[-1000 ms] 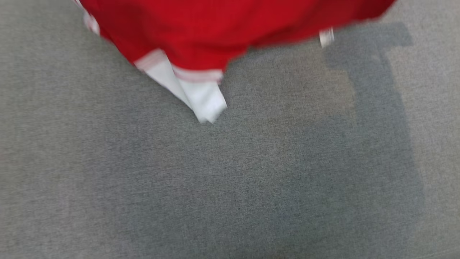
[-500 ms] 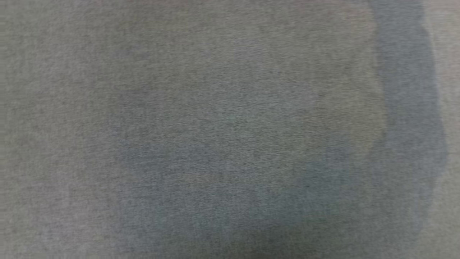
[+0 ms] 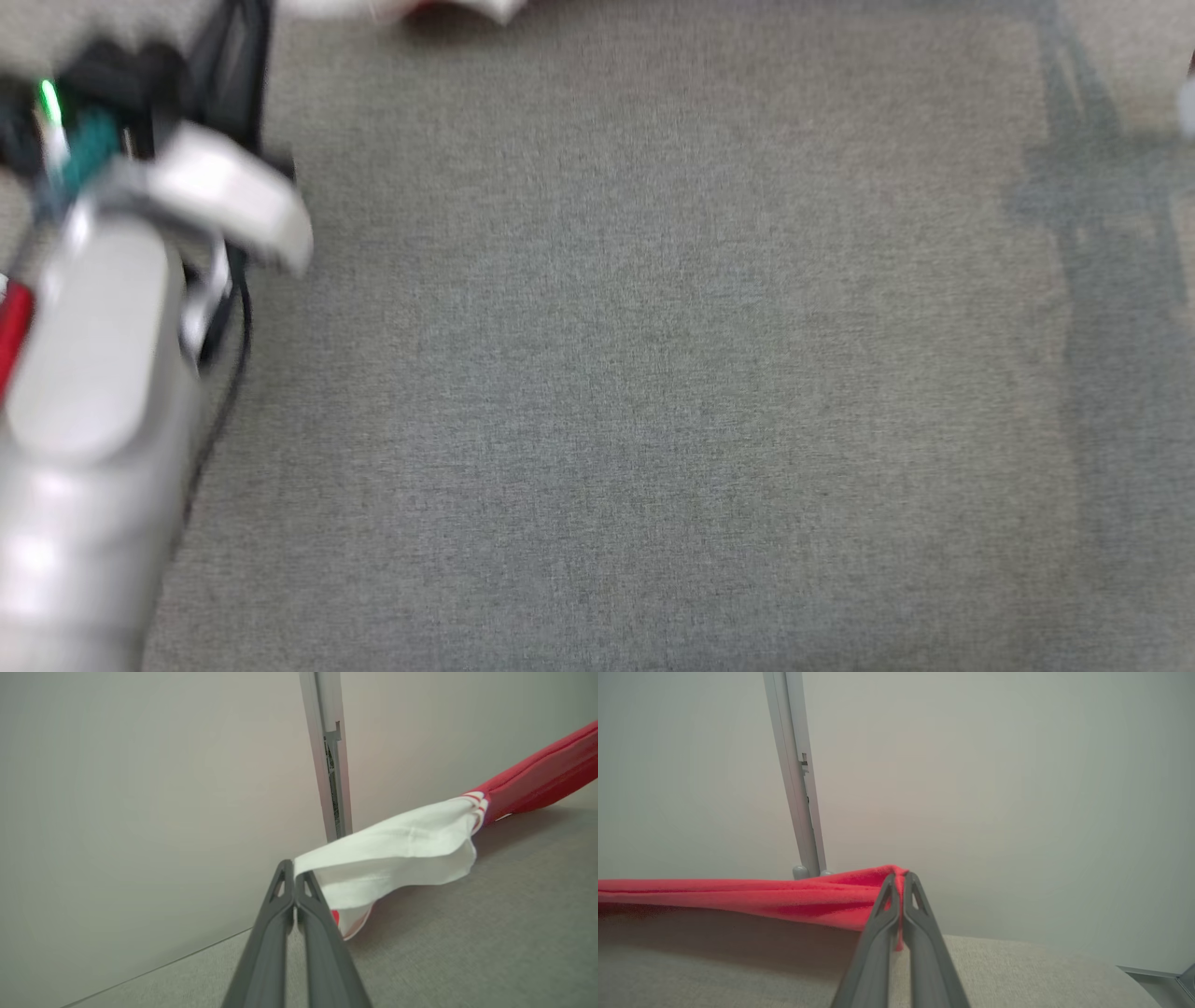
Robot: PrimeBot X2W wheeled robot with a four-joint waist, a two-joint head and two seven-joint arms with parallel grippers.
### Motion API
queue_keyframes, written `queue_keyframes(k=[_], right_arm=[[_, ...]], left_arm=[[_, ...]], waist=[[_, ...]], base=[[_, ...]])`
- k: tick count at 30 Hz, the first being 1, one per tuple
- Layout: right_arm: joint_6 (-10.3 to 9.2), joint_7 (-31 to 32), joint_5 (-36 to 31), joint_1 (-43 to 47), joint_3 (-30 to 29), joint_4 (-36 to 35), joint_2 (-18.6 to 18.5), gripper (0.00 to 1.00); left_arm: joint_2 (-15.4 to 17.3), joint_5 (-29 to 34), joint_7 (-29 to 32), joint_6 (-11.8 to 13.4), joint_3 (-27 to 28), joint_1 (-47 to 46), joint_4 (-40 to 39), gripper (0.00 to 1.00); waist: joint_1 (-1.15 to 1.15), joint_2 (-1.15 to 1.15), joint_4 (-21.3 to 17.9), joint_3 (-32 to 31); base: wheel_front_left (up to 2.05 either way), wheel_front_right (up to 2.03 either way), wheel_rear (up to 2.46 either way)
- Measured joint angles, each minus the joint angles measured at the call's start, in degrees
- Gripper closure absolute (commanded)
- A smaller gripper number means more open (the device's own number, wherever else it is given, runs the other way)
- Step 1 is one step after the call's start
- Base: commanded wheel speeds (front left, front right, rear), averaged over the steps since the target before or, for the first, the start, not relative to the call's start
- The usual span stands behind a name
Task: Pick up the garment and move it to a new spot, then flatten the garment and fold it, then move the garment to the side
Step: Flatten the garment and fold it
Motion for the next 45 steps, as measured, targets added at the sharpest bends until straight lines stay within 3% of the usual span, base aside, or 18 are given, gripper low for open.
queue_keyframes(k=[4,11,16,23,27,32,37,41,45], right_arm=[[0.01,0.0,-2.76,15.7,-7.56,-6.59,0.93,1.0],[0.01,0.0,-6.34,34.81,-15.11,-15.17,4.11,1.0],[0.0,0.0,-7.69,44.77,-18.51,-19.08,4.74,1.0],[0.0,0.0,-8.89,52.94,-20.87,-24.37,4.31,1.0],[0.0,0.48,-9.89,52.94,-21.21,-27.51,3.46,1.0],[0.0,5.43,-10.89,43.92,-19.53,-32.16,-1.2,1.0],[-0.01,12.47,-8.86,31.38,-16.16,-35.18,-7.11,1.0],[-0.01,15.62,-6.78,24.99,-14.54,-36.67,-10.62,1.0],[-0.01,20.7,-1.98,18.71,-11.67,-38.22,-16.37,1.0]], left_arm=[[1.53,-4.89,1.3,2.47,2.7,19.89,-13.07,1.0],[0.77,-12.69,9.95,8.66,5.09,47.2,-34.12,1.0],[1.2,-14.88,14.84,11.74,5.1,57.67,-44.61,1.0],[2.48,-15.41,19.62,14.74,4.85,64.42,-54.8,1.0],[2.88,-16.8,20.59,14.01,5.55,62.11,-59.25,1.0],[6.26,-16.81,23.25,10.03,7.16,46.37,-61.11,1.0],[8.42,-14.38,26.08,5.46,6.38,25.33,-56.57,1.0],[8.91,-12.2,27.09,3.82,5.48,14.71,-52.67,1.0],[8.72,-10.15,27.98,1.81,3.74,1.35,-46.48,1.0]], waist=[[0.0,0.0,-0.02,-4.44],[0.0,0.0,-1.25,-11.01],[0.0,0.0,-1.66,-14.53],[0.0,0.0,-1.66,-17.57],[0.0,0.0,-1.8,-19.01],[0.0,0.0,-1.99,-21.24],[0.0,0.0,-2.18,-22.77],[0.0,0.0,-2.18,-23.04],[0.0,0.0,-1.92,-22.49]], base=[[0.0,0.0,0.0],[0.0,0.0,0.0],[0.0,0.0,0.0],[0.0,0.0,0.0],[0.0,0.0,0.0],[0.0,0.0,0.0],[0.0,0.0,0.0],[0.0,0.0,0.0],[0.0,0.0,0.0]])
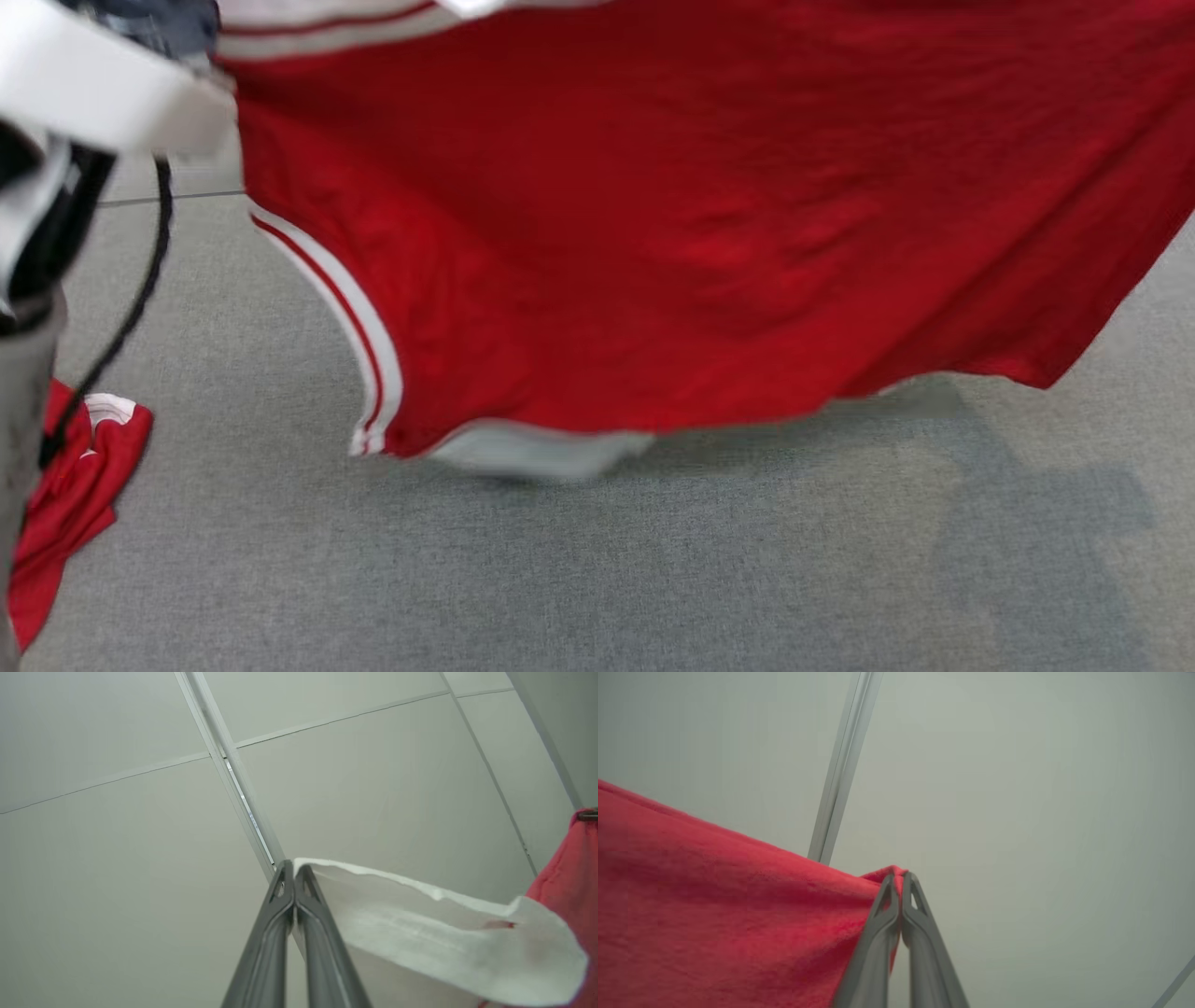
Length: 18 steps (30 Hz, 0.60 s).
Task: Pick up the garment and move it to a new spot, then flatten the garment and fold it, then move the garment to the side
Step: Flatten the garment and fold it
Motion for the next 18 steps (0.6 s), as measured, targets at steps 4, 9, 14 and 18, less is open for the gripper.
queue_keyframes(k=[4,9,14,18], right_arm=[[0.0,3.78,3.94,-3.37,3.21,-0.31,-3.08,1.0],[0.0,7.46,7.02,-7.34,9.12,1.78,-2.77,1.0],[0.0,8.4,7.0,-12.65,15.84,7.81,1.49,1.0],[0.0,6.49,6.38,-17.64,19.73,14.12,5.67,1.0]], left_arm=[[-0.1,0.58,1.72,-1.2,-2.02,-6.97,6.8,1.0],[-0.48,0.51,3.72,-2.32,-5.97,-11.34,15.82,1.0],[-1.69,0.71,0.88,-2.88,-9.75,-14.74,25.15,1.0],[-2.63,1.47,-3.87,-3.11,-12.14,-17.85,31.72,1.0]], waist=[[0.0,0.0,0.22,1.05],[0.0,0.0,0.17,3.02],[0.0,0.0,0.09,6.02],[0.0,0.0,0.03,8.83]], base=[[0.0,0.0,0.0],[0.0,0.0,0.0],[0.0,0.0,0.0],[0.0,0.0,0.0]])
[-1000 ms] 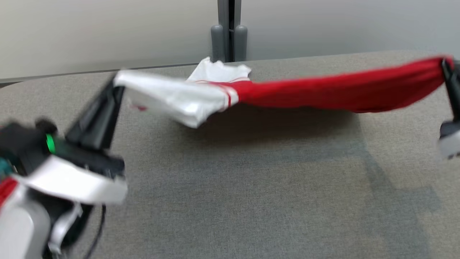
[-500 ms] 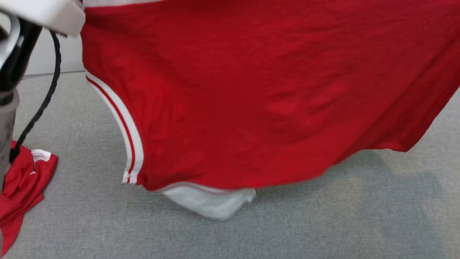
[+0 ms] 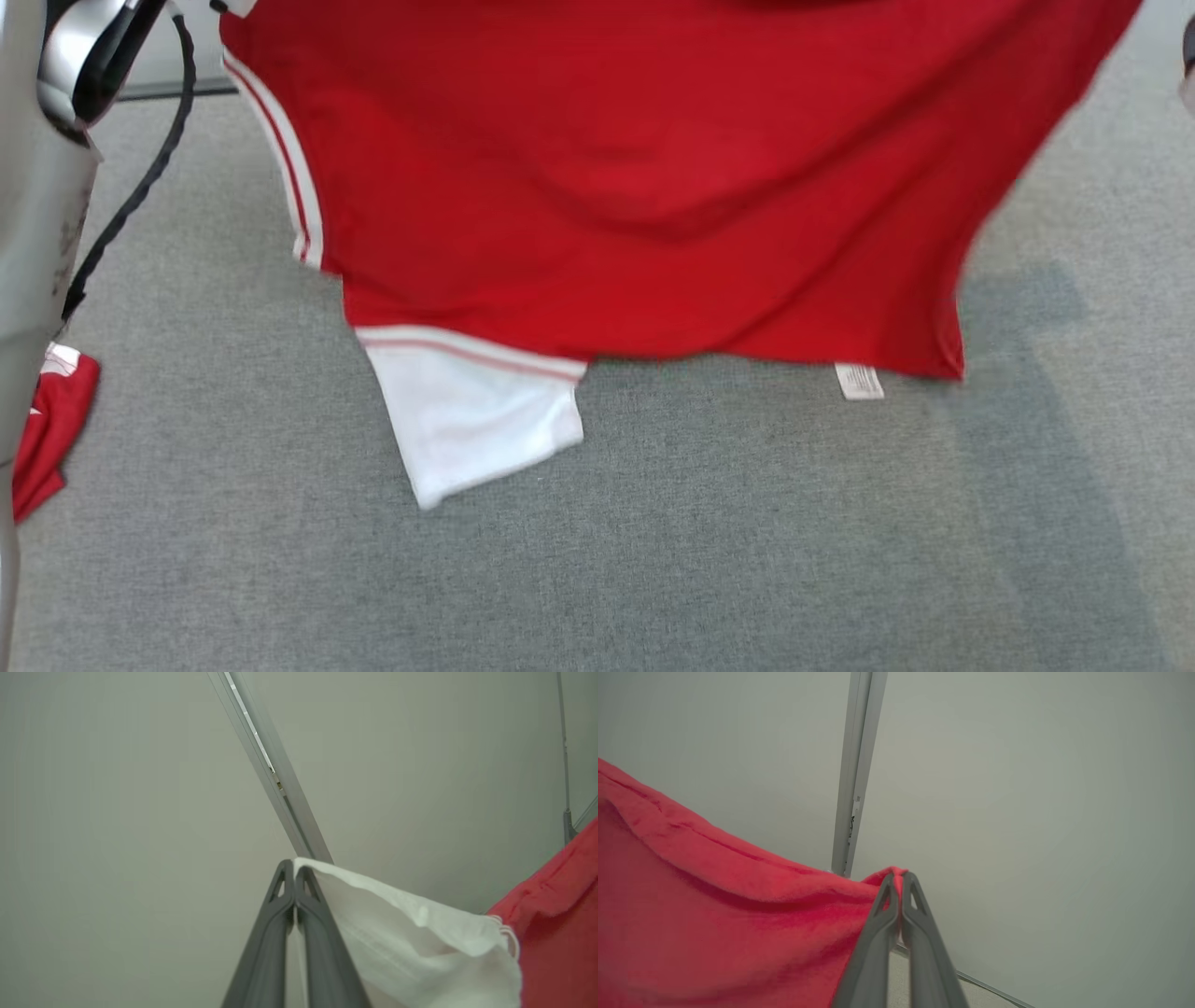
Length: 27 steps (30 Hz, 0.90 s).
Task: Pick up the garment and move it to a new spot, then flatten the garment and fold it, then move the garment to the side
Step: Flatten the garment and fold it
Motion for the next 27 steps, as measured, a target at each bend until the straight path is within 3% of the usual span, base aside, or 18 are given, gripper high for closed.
queue_keyframes(k=[6,12,18,22,27], right_arm=[[0.0,-7.75,-4.58,-9.62,2.5,10.23,3.71,1.0],[0.0,-16.23,-10.68,-22.73,1.14,21.18,7.49,1.0],[0.0,-25.53,-18.19,-32.62,-2.44,30.88,12.0,1.0],[0.0,-27.03,-22.57,-36.02,-5.15,33.23,13.41,1.0],[0.0,-27.2,-26.92,-35.73,-10.07,29.02,13.21,1.0]], left_arm=[[-0.41,3.88,-8.17,-0.15,-3.6,-8.75,8.1,1.0],[-1.58,9.48,-15.92,-0.01,-5.94,-23.52,17.82,1.0],[-2.42,13.58,-22.54,4.7,-5.58,-35.73,26.42,1.0],[-2.8,13.96,-24.03,7.98,-3.88,-39.24,26.85,1.0],[0.0,13.93,-24.18,7.87,-1.3,-36.96,17.24,1.0]], waist=[[0.0,0.0,-0.1,4.73],[0.0,0.0,-0.43,11.09],[0.0,0.0,-1.23,17.83],[0.0,0.0,-1.4,21.22],[0.0,0.0,0.08,23.44]], base=[[0.0,0.0,0.0],[0.0,0.0,0.0],[0.0,0.0,0.0],[0.0,0.0,0.0],[0.0,0.0,0.0]])
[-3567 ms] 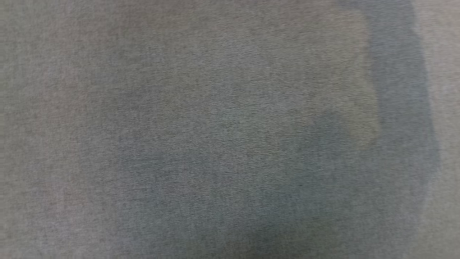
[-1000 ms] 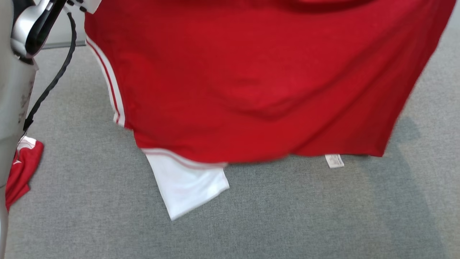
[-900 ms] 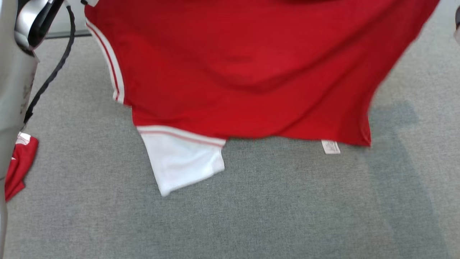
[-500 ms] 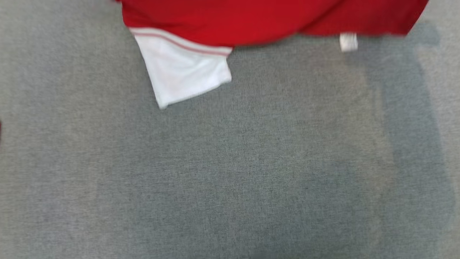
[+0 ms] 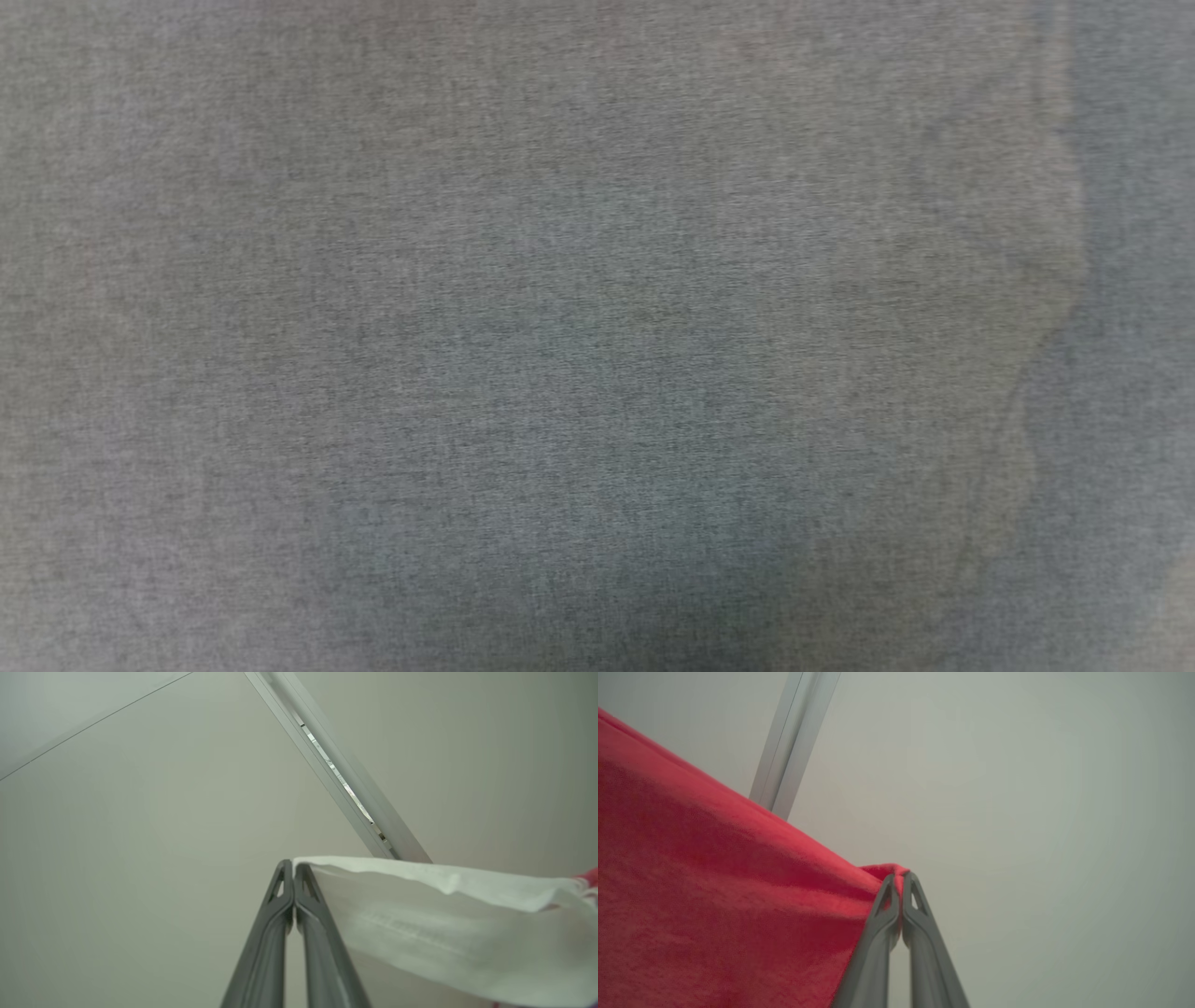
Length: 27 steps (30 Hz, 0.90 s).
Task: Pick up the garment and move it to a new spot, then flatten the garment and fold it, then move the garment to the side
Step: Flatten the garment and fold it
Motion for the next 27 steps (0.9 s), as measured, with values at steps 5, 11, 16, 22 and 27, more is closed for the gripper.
queue_keyframes(k=[5,11,16,22,27], right_arm=[[0.0,-0.13,-2.82,8.12,-2.67,-5.31,0.04,1.0],[0.0,-0.14,-3.07,20.24,-4.15,-10.26,-0.87,1.0],[0.0,-0.14,-1.7,32.45,-8.02,-14.86,-2.61,1.0],[0.01,-0.14,0.0,51.56,-13.83,-22.12,-2.97,1.0],[0.01,-0.14,0.09,68.2,-17.64,-24.94,-1.0,1.0]], left_arm=[[2.15,-1.63,0.01,-2.91,2.25,8.89,-7.53,1.0],[4.12,-4.38,0.01,-5.91,3.46,26.97,-15.18,1.0],[5.31,-8.02,0.01,-6.31,6.51,46.4,-23.12,1.0],[5.38,-14.9,0.01,-7.14,7.45,72.55,-30.88,1.0],[3.26,-21.62,0.01,-6.79,8.84,90.73,-32.21,1.0]], waist=[[0.0,0.0,1.68,0.52],[0.0,0.0,1.9,-1.25],[0.0,0.0,1.56,-4.02],[0.0,0.0,1.28,-9.02],[0.0,0.0,0.91,-13.66]], base=[[0.0,0.0,0.0],[0.0,0.0,0.0],[0.0,0.0,0.0],[0.0,0.0,0.0],[0.0,0.0,0.0]])
